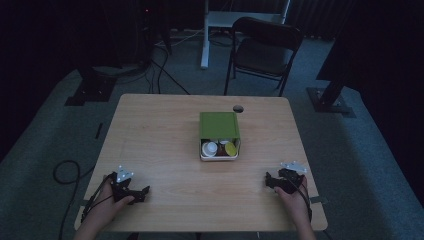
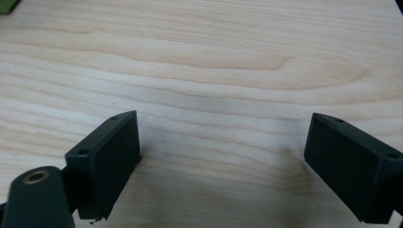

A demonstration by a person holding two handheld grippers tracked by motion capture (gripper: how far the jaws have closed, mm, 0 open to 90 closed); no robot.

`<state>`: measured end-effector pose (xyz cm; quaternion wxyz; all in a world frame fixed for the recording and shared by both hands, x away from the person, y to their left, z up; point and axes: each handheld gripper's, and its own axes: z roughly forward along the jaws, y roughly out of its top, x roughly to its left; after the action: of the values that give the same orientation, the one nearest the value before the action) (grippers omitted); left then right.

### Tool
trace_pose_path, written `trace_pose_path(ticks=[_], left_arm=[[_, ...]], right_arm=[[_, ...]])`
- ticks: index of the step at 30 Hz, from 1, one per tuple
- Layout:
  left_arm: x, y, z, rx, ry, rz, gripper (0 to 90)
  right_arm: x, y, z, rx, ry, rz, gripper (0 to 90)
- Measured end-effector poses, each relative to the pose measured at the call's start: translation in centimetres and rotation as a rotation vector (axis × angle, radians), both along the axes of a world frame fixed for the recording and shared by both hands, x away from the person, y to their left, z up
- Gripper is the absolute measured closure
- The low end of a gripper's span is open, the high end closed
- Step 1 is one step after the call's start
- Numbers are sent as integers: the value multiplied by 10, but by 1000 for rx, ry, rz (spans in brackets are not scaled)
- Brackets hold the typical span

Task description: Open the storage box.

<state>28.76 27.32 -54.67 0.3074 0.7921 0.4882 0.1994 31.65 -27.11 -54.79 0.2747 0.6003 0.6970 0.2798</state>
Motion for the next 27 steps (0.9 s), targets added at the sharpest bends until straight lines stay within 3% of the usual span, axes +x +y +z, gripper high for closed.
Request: trace_pose_path(ticks=[14,26,27], left_arm=[[0,0,0,1,0,-1,0],[0,0,0,0,0,0,0],[0,0,0,1,0,0,0]], right_arm=[[-1,30,12,-111,-79,122,111],[-4,47,23,-128,-124,206,111],[-5,52,26,-146,-134,222,112]])
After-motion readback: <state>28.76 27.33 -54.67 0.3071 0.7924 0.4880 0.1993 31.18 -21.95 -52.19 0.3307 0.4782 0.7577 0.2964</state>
